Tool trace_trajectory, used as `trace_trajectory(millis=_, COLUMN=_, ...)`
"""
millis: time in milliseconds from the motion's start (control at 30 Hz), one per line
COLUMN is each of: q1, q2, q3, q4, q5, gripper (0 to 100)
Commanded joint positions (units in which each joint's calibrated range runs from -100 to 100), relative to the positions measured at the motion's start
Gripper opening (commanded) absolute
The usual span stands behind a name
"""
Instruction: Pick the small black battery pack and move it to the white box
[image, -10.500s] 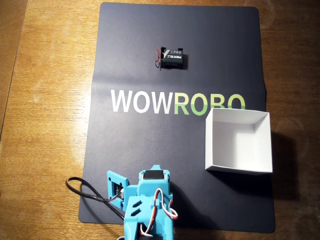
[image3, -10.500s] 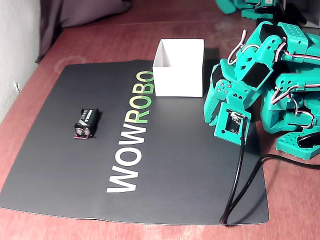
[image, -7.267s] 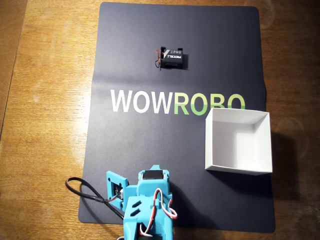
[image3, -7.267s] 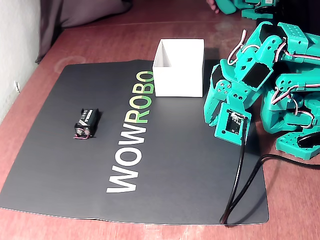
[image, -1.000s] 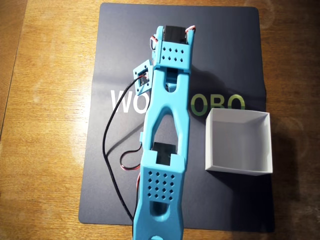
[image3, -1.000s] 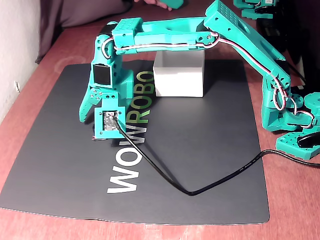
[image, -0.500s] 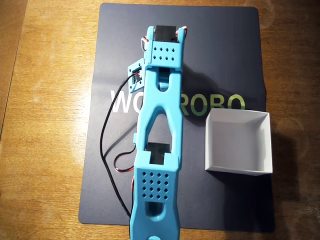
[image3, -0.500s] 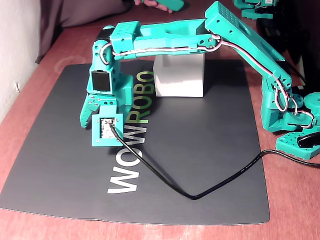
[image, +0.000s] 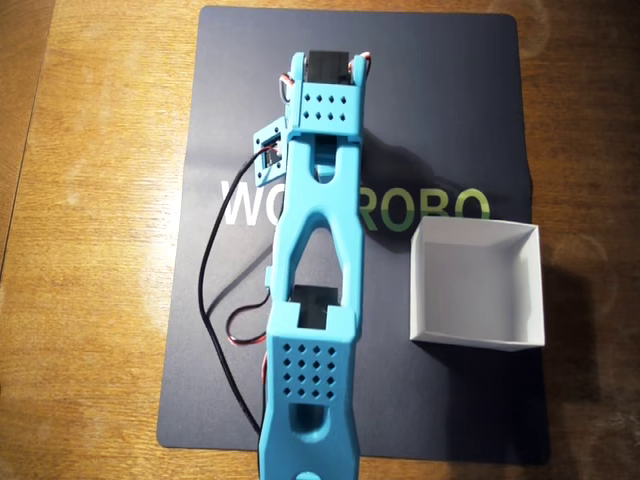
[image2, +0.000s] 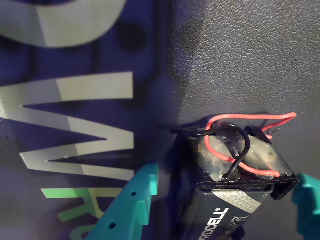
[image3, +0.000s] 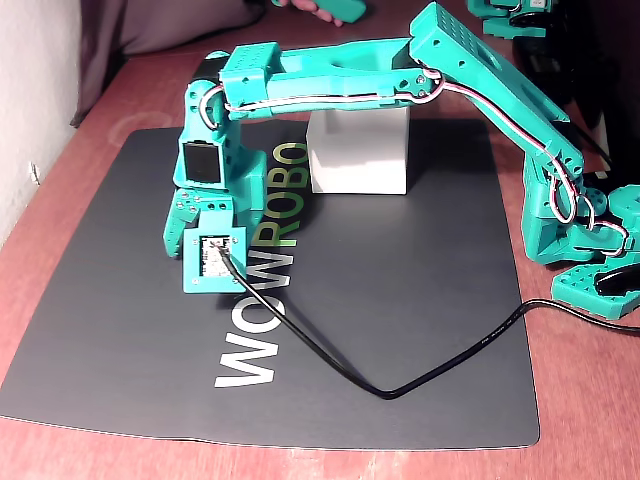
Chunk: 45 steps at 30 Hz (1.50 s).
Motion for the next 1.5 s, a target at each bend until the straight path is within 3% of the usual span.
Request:
trace_trajectory(millis=0, q1=-0.3, q2=1.4, q3=1.9, q4=-1.2, q5=0.3, gripper=20)
trace_trajectory(millis=1467, q1=9.8, q2=0.3, q3=2.0, q4=1.9, q5=5.1, gripper=12)
